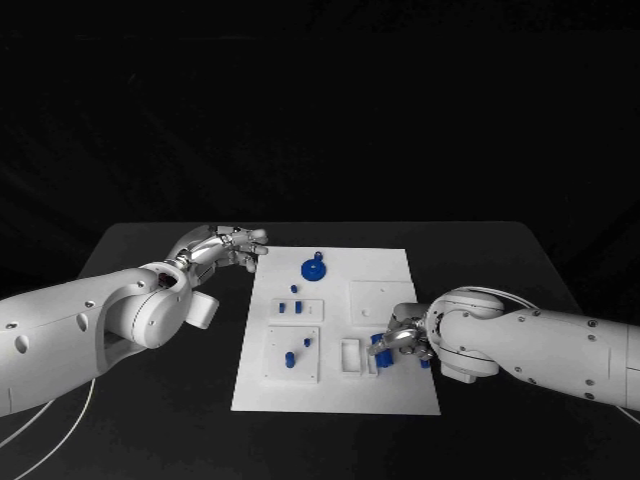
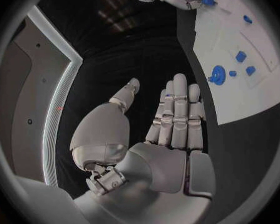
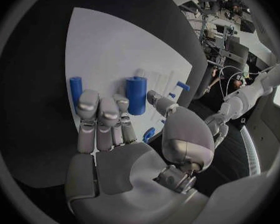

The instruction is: Assemble the parts on the task board

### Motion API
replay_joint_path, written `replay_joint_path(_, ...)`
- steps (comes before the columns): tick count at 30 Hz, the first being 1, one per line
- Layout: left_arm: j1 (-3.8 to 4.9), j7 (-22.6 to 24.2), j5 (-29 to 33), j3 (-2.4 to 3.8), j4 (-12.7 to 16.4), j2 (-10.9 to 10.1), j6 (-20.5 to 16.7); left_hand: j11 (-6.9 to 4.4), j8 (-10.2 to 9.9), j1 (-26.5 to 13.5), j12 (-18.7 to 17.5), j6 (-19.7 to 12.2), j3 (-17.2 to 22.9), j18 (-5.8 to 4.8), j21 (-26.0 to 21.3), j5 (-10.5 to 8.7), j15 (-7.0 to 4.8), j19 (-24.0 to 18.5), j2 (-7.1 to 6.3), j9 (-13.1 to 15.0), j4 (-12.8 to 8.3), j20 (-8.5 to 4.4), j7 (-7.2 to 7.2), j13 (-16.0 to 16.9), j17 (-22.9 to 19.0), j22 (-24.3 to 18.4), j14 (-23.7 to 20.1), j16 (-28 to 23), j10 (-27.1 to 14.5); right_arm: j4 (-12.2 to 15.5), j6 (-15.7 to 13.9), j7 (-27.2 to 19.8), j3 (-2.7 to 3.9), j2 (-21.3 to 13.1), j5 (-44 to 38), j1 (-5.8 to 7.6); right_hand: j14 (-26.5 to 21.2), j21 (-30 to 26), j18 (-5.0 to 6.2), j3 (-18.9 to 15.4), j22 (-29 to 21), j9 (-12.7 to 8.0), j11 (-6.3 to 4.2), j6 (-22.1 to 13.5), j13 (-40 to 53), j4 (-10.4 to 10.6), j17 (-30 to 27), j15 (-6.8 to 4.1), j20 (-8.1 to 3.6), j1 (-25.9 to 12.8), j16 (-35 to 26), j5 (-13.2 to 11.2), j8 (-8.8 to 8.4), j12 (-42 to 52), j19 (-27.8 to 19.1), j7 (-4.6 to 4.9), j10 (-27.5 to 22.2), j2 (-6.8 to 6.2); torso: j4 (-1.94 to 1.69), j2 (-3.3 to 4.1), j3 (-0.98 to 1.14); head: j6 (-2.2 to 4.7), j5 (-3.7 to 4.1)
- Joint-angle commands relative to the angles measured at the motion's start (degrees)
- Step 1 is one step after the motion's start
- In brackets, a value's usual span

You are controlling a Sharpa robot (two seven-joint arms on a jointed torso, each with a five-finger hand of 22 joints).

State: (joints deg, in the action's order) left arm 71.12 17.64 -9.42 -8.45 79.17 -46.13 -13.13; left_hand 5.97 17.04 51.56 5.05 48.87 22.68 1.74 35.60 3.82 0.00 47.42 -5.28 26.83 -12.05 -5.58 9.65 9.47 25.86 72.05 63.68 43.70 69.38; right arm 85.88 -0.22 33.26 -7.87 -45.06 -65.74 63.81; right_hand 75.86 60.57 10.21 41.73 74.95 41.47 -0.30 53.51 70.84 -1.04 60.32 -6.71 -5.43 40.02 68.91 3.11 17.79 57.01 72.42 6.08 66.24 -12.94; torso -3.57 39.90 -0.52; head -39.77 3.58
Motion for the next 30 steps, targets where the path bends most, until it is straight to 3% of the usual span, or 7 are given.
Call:
replay_joint_path(1,0.03,0.6,0.4,0.04,0.1,0.1,0.9,0.11,0.1,-0.4,-0.2,-0.4,-0.2,0.77,-0.2,-0.26,-0.02,0.4,0.11,-0.1,0.0,-0.09,0.02,0.0,0.1,0.1,0.4,-0.4,-0.5,-0.4,0.5,-0.4,-0.41,0.4,-0.1,-0.84,-0.4,0.3,4.79,0.0,1.0,-7.4,-0.02,-0.4,0.1,-0.6,0.0,0.17,-0.47,0.0,0.2,-0.3,-0.42,0.2,0.1,0.07,-0.3,0.69,0.03,0.0,0.0,-0.05,-0.05)
replay_joint_path(7,0.03,0.4,0.4,0.04,0.1,0.2,1.0,0.12,0.1,-0.4,-0.2,-0.4,-0.2,0.78,-0.2,-0.24,-0.02,0.4,0.15,-0.1,-0.1,-0.09,0.03,0.0,0.1,0.1,0.4,-0.4,-0.5,-0.8,0.1,-0.5,-0.45,0.6,0.8,-1.22,-0.4,0.4,4.79,0.4,1.0,-7.2,-0.1,0.1,0.2,-2.1,0.0,0.11,-0.49,1.2,0.3,-0.3,-0.33,0.2,0.0,-0.03,-0.2,1.87,0.05,-0.01,0.0,-0.28,-0.18)
replay_joint_path(14,0.03,0.3,0.4,0.04,0.0,0.2,0.7,0.13,0.1,-0.3,-0.2,-0.4,-0.2,0.8,-0.3,-0.18,-0.01,0.5,0.33,-0.2,-0.2,-0.08,0.04,0.0,0.2,0.1,0.4,-0.4,-0.5,-0.2,-2.2,-0.9,-0.45,-0.3,0.8,-1.22,-0.3,0.7,4.79,1.8,1.1,-6.9,-0.45,1.8,0.2,-4.1,-0.1,-0.16,-0.16,2.4,0.3,-0.3,0.2,0.2,-0.2,-0.42,0.1,5.32,0.09,0.0,0.0,-0.29,-0.22)
replay_joint_path(21,0.03,0.3,0.4,0.04,-0.1,0.1,0.7,0.13,0.1,-0.2,-0.2,-0.4,-0.2,0.8,-0.3,-0.16,-0.01,0.5,0.38,-0.2,-0.2,-0.08,0.04,0.0,0.2,0.1,0.4,-0.4,-0.5,2.2,-4.1,-1.6,-0.37,-2.0,3.1,-1.13,-0.3,1.0,4.79,2.1,1.0,-6.8,-0.71,2.8,0.1,-5.1,-0.2,-0.37,0.32,1.2,0.3,-0.3,0.26,0.0,-0.3,-0.69,0.6,6.2,0.12,-0.01,0.03,-0.23,-0.31)
replay_joint_path(30,0.03,0.4,0.4,0.04,-0.1,0.1,0.7,0.14,0.1,-0.2,-0.2,-0.4,-0.2,0.8,-0.3,-0.16,0.0,0.5,0.42,-0.2,-0.2,-0.07,0.04,0.0,0.2,0.1,0.4,-0.5,-0.5,4.7,-5.0,-1.8,0.13,-2.8,6.7,0.94,-0.2,1.3,4.79,1.8,1.0,-6.9,-0.85,3.4,0.0,-5.5,-0.2,-0.49,0.52,-0.2,0.4,-0.3,0.16,-0.2,-0.2,-0.84,1.0,6.1,0.06,0.02,-0.02,-0.3,-0.25)
